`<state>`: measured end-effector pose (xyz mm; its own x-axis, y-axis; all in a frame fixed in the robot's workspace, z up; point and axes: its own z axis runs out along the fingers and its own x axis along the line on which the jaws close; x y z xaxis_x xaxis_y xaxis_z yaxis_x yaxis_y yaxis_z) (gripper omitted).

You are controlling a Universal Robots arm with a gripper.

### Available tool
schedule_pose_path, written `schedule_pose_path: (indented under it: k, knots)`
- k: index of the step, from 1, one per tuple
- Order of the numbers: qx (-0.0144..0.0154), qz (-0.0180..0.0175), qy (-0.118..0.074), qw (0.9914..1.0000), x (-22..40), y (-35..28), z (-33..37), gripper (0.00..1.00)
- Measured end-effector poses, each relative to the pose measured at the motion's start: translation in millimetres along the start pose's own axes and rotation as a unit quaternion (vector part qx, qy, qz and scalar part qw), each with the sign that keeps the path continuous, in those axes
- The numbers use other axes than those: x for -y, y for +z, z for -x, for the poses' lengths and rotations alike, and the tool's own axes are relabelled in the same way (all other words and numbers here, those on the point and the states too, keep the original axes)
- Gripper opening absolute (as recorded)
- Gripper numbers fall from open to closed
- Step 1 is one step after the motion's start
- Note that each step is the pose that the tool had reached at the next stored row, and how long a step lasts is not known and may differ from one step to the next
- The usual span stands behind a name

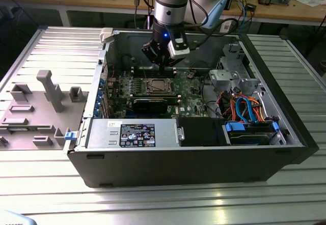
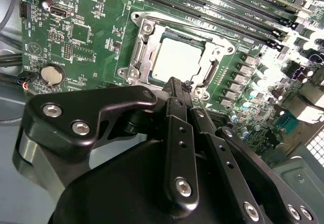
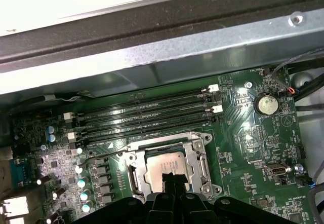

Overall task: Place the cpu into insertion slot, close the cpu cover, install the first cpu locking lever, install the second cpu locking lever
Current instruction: 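Install the first cpu locking lever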

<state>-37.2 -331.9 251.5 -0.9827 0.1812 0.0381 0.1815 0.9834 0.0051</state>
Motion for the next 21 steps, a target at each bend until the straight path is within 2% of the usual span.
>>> schedule_pose_path:
  k: [14, 15, 17, 18, 19, 21]
  knots:
    - [0.0, -0.0002, -0.008, 0.99997, 0.0, 0.0, 0.0, 0.11]
    - [-0.0002, 0.0008, -0.008, 0.99996, 0.0, 0.0, 0.0, 0.11]
    - [-0.0012, 0.0065, -0.011, 0.99992, 0.0, 0.0, 0.0, 0.11]
    - [-0.0024, 0.0131, -0.013, 0.99983, 0.0, 0.0, 0.0, 0.11]
    - [-0.0034, 0.0182, -0.015, 0.99972, 0.0, 0.0, 0.0, 0.11]
    - [-0.0036, 0.0189, -0.02, 0.99962, -0.1, 0.0, -0.1, 0.11]
